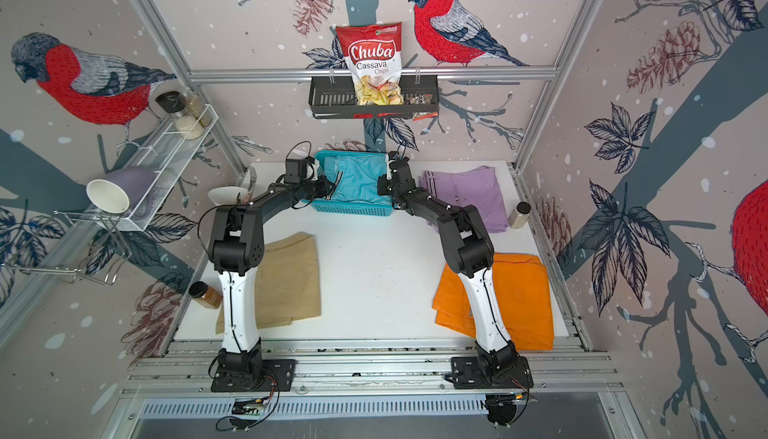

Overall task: Put the folded long pants in the basket
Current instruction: Place the long pant in the basket.

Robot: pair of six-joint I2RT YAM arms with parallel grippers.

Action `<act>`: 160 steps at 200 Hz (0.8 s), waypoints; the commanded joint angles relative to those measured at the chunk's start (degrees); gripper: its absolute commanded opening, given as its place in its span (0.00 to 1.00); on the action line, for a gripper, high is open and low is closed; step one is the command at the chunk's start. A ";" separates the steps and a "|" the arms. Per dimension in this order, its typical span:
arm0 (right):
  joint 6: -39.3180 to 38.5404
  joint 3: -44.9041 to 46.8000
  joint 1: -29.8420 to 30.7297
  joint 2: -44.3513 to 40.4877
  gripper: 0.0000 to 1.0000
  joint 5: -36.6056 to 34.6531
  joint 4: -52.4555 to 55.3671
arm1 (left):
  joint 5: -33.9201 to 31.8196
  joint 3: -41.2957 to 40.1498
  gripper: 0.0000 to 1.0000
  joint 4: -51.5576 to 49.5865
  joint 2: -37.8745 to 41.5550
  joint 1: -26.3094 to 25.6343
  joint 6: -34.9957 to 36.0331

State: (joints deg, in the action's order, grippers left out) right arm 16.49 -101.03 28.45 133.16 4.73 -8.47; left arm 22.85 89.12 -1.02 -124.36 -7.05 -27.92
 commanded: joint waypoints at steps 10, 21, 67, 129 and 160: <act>1.81 -0.97 -3.29 0.96 0.04 0.56 12.68 | -3.27 -14.29 0.00 3.60 8.95 1.03 -9.05; 2.56 -1.48 -4.13 0.88 0.07 2.67 14.43 | -2.63 -17.75 0.00 4.65 11.04 0.77 -10.38; 2.34 0.09 -2.79 -1.69 0.14 1.37 17.63 | -4.57 -13.44 0.03 0.40 8.45 -0.17 -7.80; 1.31 -3.71 -1.73 2.85 0.12 -3.59 17.18 | -8.82 -7.80 0.00 0.29 3.68 -0.16 -4.14; 1.41 -5.00 -2.00 3.92 0.34 -2.89 18.26 | -8.68 -7.84 0.23 -0.68 3.99 -0.16 -5.92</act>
State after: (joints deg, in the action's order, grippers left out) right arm 19.22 -106.83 27.42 135.33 8.80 -0.14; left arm 20.93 81.93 3.25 -120.22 -7.94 -32.67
